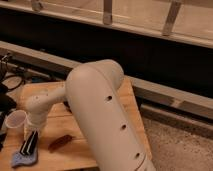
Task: Place the eraser on the white sponge
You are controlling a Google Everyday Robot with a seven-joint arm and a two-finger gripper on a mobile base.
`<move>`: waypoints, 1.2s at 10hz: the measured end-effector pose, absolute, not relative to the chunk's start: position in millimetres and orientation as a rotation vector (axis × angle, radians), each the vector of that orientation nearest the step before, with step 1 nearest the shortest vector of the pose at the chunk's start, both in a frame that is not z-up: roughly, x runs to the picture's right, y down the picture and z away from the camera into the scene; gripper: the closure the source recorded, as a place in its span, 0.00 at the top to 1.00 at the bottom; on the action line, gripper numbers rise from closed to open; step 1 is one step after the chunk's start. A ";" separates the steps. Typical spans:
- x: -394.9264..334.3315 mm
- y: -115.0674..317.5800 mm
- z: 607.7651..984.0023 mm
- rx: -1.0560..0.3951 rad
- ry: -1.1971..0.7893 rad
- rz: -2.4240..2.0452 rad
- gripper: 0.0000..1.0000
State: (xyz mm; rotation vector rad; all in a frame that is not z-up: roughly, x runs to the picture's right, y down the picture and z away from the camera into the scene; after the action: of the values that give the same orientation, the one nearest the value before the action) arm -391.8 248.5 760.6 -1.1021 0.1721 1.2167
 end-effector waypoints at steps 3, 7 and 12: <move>-384.5 245.3 750.7 -1.081 0.115 1.239 0.08; -349.5 221.9 698.7 -1.001 -0.068 1.333 0.00; -351.0 221.6 682.9 -1.098 -0.238 1.223 0.00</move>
State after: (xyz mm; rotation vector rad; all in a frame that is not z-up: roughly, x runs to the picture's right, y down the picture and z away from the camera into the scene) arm -351.0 221.6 682.9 -1.0976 -0.2378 1.2235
